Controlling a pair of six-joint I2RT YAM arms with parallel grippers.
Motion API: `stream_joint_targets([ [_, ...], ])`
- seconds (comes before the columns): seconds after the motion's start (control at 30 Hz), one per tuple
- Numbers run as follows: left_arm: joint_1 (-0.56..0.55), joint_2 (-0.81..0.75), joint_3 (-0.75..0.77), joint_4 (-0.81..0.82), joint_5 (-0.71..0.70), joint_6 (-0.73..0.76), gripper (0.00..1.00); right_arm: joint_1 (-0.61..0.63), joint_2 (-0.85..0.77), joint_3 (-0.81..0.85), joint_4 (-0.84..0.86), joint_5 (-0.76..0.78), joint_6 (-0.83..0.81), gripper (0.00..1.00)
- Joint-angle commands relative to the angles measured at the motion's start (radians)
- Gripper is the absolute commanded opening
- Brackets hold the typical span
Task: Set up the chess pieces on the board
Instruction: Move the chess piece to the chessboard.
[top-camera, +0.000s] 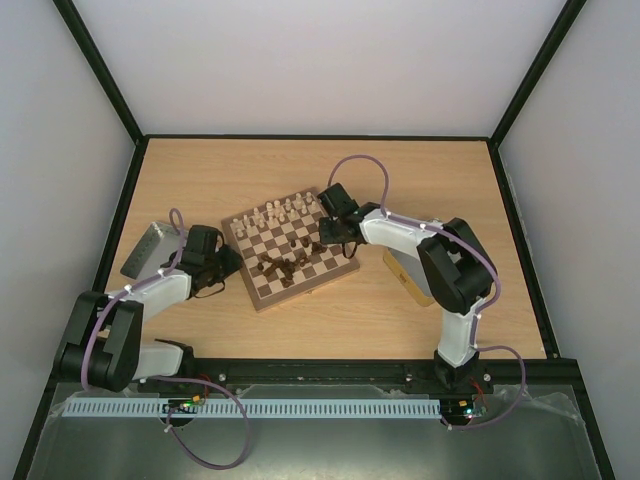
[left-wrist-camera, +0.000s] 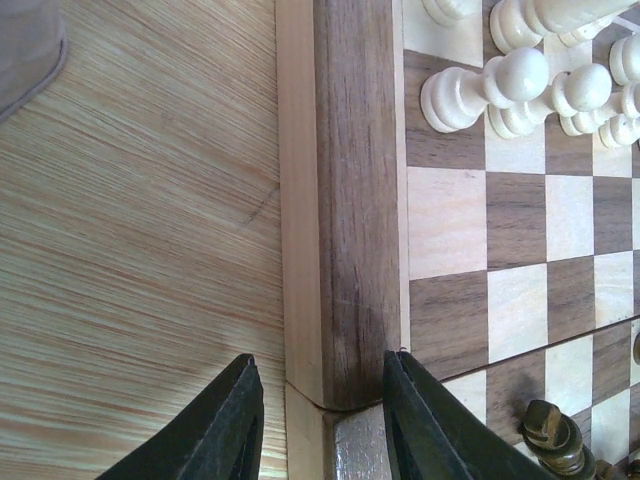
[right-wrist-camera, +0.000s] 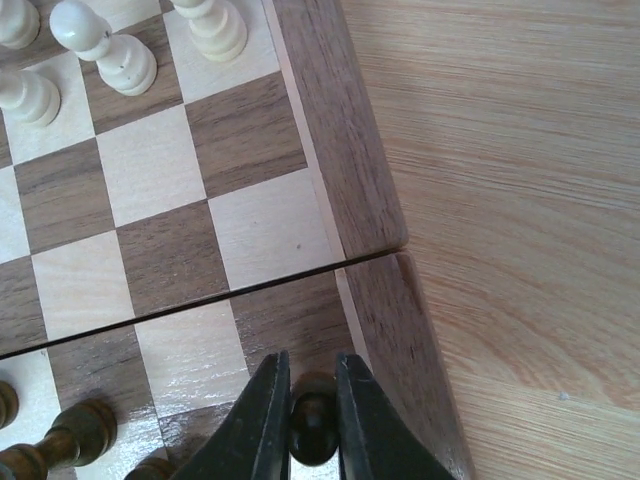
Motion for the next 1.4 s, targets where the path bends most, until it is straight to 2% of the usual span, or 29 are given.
stream_joint_targets([
  [0.0, -0.001, -0.001, 0.018, -0.009, 0.005, 0.018, 0.36, 0.008, -0.005, 0.02, -0.059, 0.059, -0.008, 0.08],
  [0.23, -0.001, -0.043, 0.021, -0.035, -0.023, 0.023, 0.37, 0.018, -0.068, -0.041, -0.095, 0.097, -0.005, 0.06],
  [0.43, 0.0, -0.059, 0.025, -0.053, -0.028, 0.027, 0.37, 0.032, -0.117, -0.098, -0.094, 0.063, -0.001, 0.06],
  [0.8, -0.001, -0.103, 0.035, -0.091, -0.057, 0.032, 0.39, 0.049, -0.107, -0.122, -0.066, 0.037, -0.005, 0.08],
  [0.93, -0.001, -0.134, 0.043, -0.121, -0.072, 0.035, 0.42, 0.048, -0.132, -0.124, -0.072, 0.046, 0.0, 0.2],
  [1.1, 0.0, -0.187, 0.07, -0.17, -0.083, 0.041, 0.45, 0.05, -0.239, -0.119, -0.071, 0.058, 0.021, 0.36],
  [1.37, -0.001, -0.309, 0.105, -0.255, -0.109, 0.068, 0.52, 0.093, -0.287, -0.144, -0.066, 0.04, 0.028, 0.4],
])
